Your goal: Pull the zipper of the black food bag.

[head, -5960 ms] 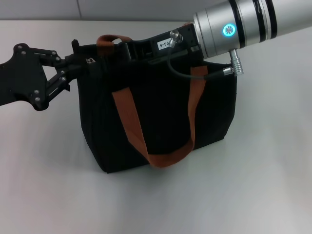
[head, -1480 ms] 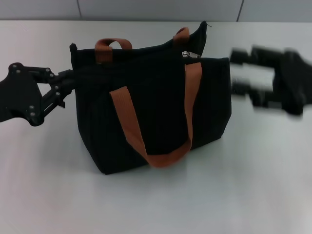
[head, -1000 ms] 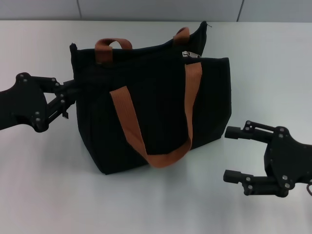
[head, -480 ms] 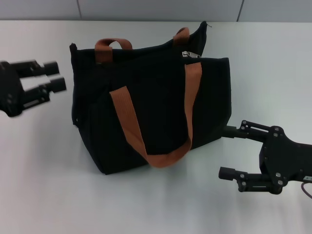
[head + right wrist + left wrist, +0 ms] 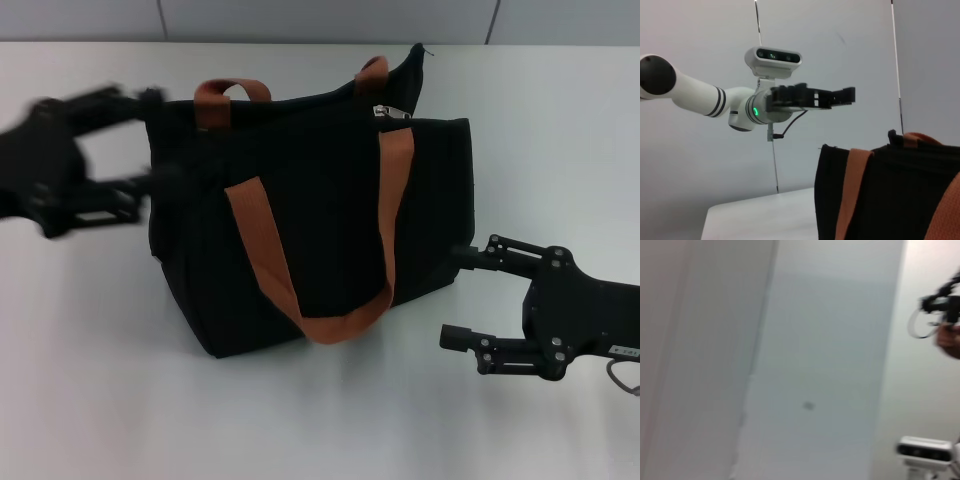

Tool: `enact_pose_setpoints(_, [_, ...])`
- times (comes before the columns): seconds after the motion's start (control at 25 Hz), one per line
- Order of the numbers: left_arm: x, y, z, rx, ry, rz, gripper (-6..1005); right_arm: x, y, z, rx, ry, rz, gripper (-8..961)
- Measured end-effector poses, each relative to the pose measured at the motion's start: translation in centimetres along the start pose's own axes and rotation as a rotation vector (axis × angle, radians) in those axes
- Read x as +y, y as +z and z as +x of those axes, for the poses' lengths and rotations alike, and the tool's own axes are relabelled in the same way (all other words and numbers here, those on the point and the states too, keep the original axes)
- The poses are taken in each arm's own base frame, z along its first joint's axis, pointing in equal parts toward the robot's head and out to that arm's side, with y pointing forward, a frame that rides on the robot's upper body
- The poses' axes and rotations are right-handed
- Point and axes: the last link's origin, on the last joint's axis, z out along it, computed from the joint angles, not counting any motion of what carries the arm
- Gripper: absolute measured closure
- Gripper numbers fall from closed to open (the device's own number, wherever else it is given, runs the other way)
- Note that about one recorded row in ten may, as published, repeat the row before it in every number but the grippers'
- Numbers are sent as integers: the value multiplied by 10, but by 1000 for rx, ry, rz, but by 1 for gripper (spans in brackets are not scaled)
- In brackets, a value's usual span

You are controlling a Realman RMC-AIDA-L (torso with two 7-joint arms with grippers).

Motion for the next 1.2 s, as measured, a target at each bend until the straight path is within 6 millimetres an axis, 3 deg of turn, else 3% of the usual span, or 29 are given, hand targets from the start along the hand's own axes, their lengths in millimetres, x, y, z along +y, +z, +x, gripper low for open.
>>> enact_pose_setpoints(0.16, [14, 34, -12, 27, 23, -119, 292, -2, 3, 2, 4, 7, 3, 139])
enact_pose_setpoints(0.28, [14, 34, -12, 27, 23, -119, 201, -1, 4, 2, 3, 7, -1, 138])
enact_pose_setpoints(0.36, [21, 45, -17, 31, 35, -157, 172, 0, 4, 2, 3, 6, -8, 138])
enact_pose_setpoints(0.4, [37, 63, -38, 31, 59, -243, 174, 0, 5, 2, 5, 6, -12, 138])
enact_pose_setpoints(0.44, [37, 63, -38, 31, 59, -243, 174, 0, 5, 2, 7, 7, -15, 138])
enact_pose_setpoints(0.48, [44, 68, -51, 33, 66, -269, 174, 1, 5, 3, 8, 7, -17, 138])
enact_pose_setpoints(0.52, [44, 68, -51, 33, 66, -269, 174, 1, 5, 3, 8, 8, -19, 138])
enact_pose_setpoints(0.56, [48, 69, -69, -6, 56, -248, 174, 2, 5, 3, 12, 9, -24, 138])
enact_pose_setpoints(0.88, [52, 57, -115, -141, 55, -108, 174, 7, 6, 7, 17, 29, -37, 138])
enact_pose_setpoints(1.2, [53, 56, -130, -250, 42, -123, 174, 19, 5, 18, 72, 59, -96, 138])
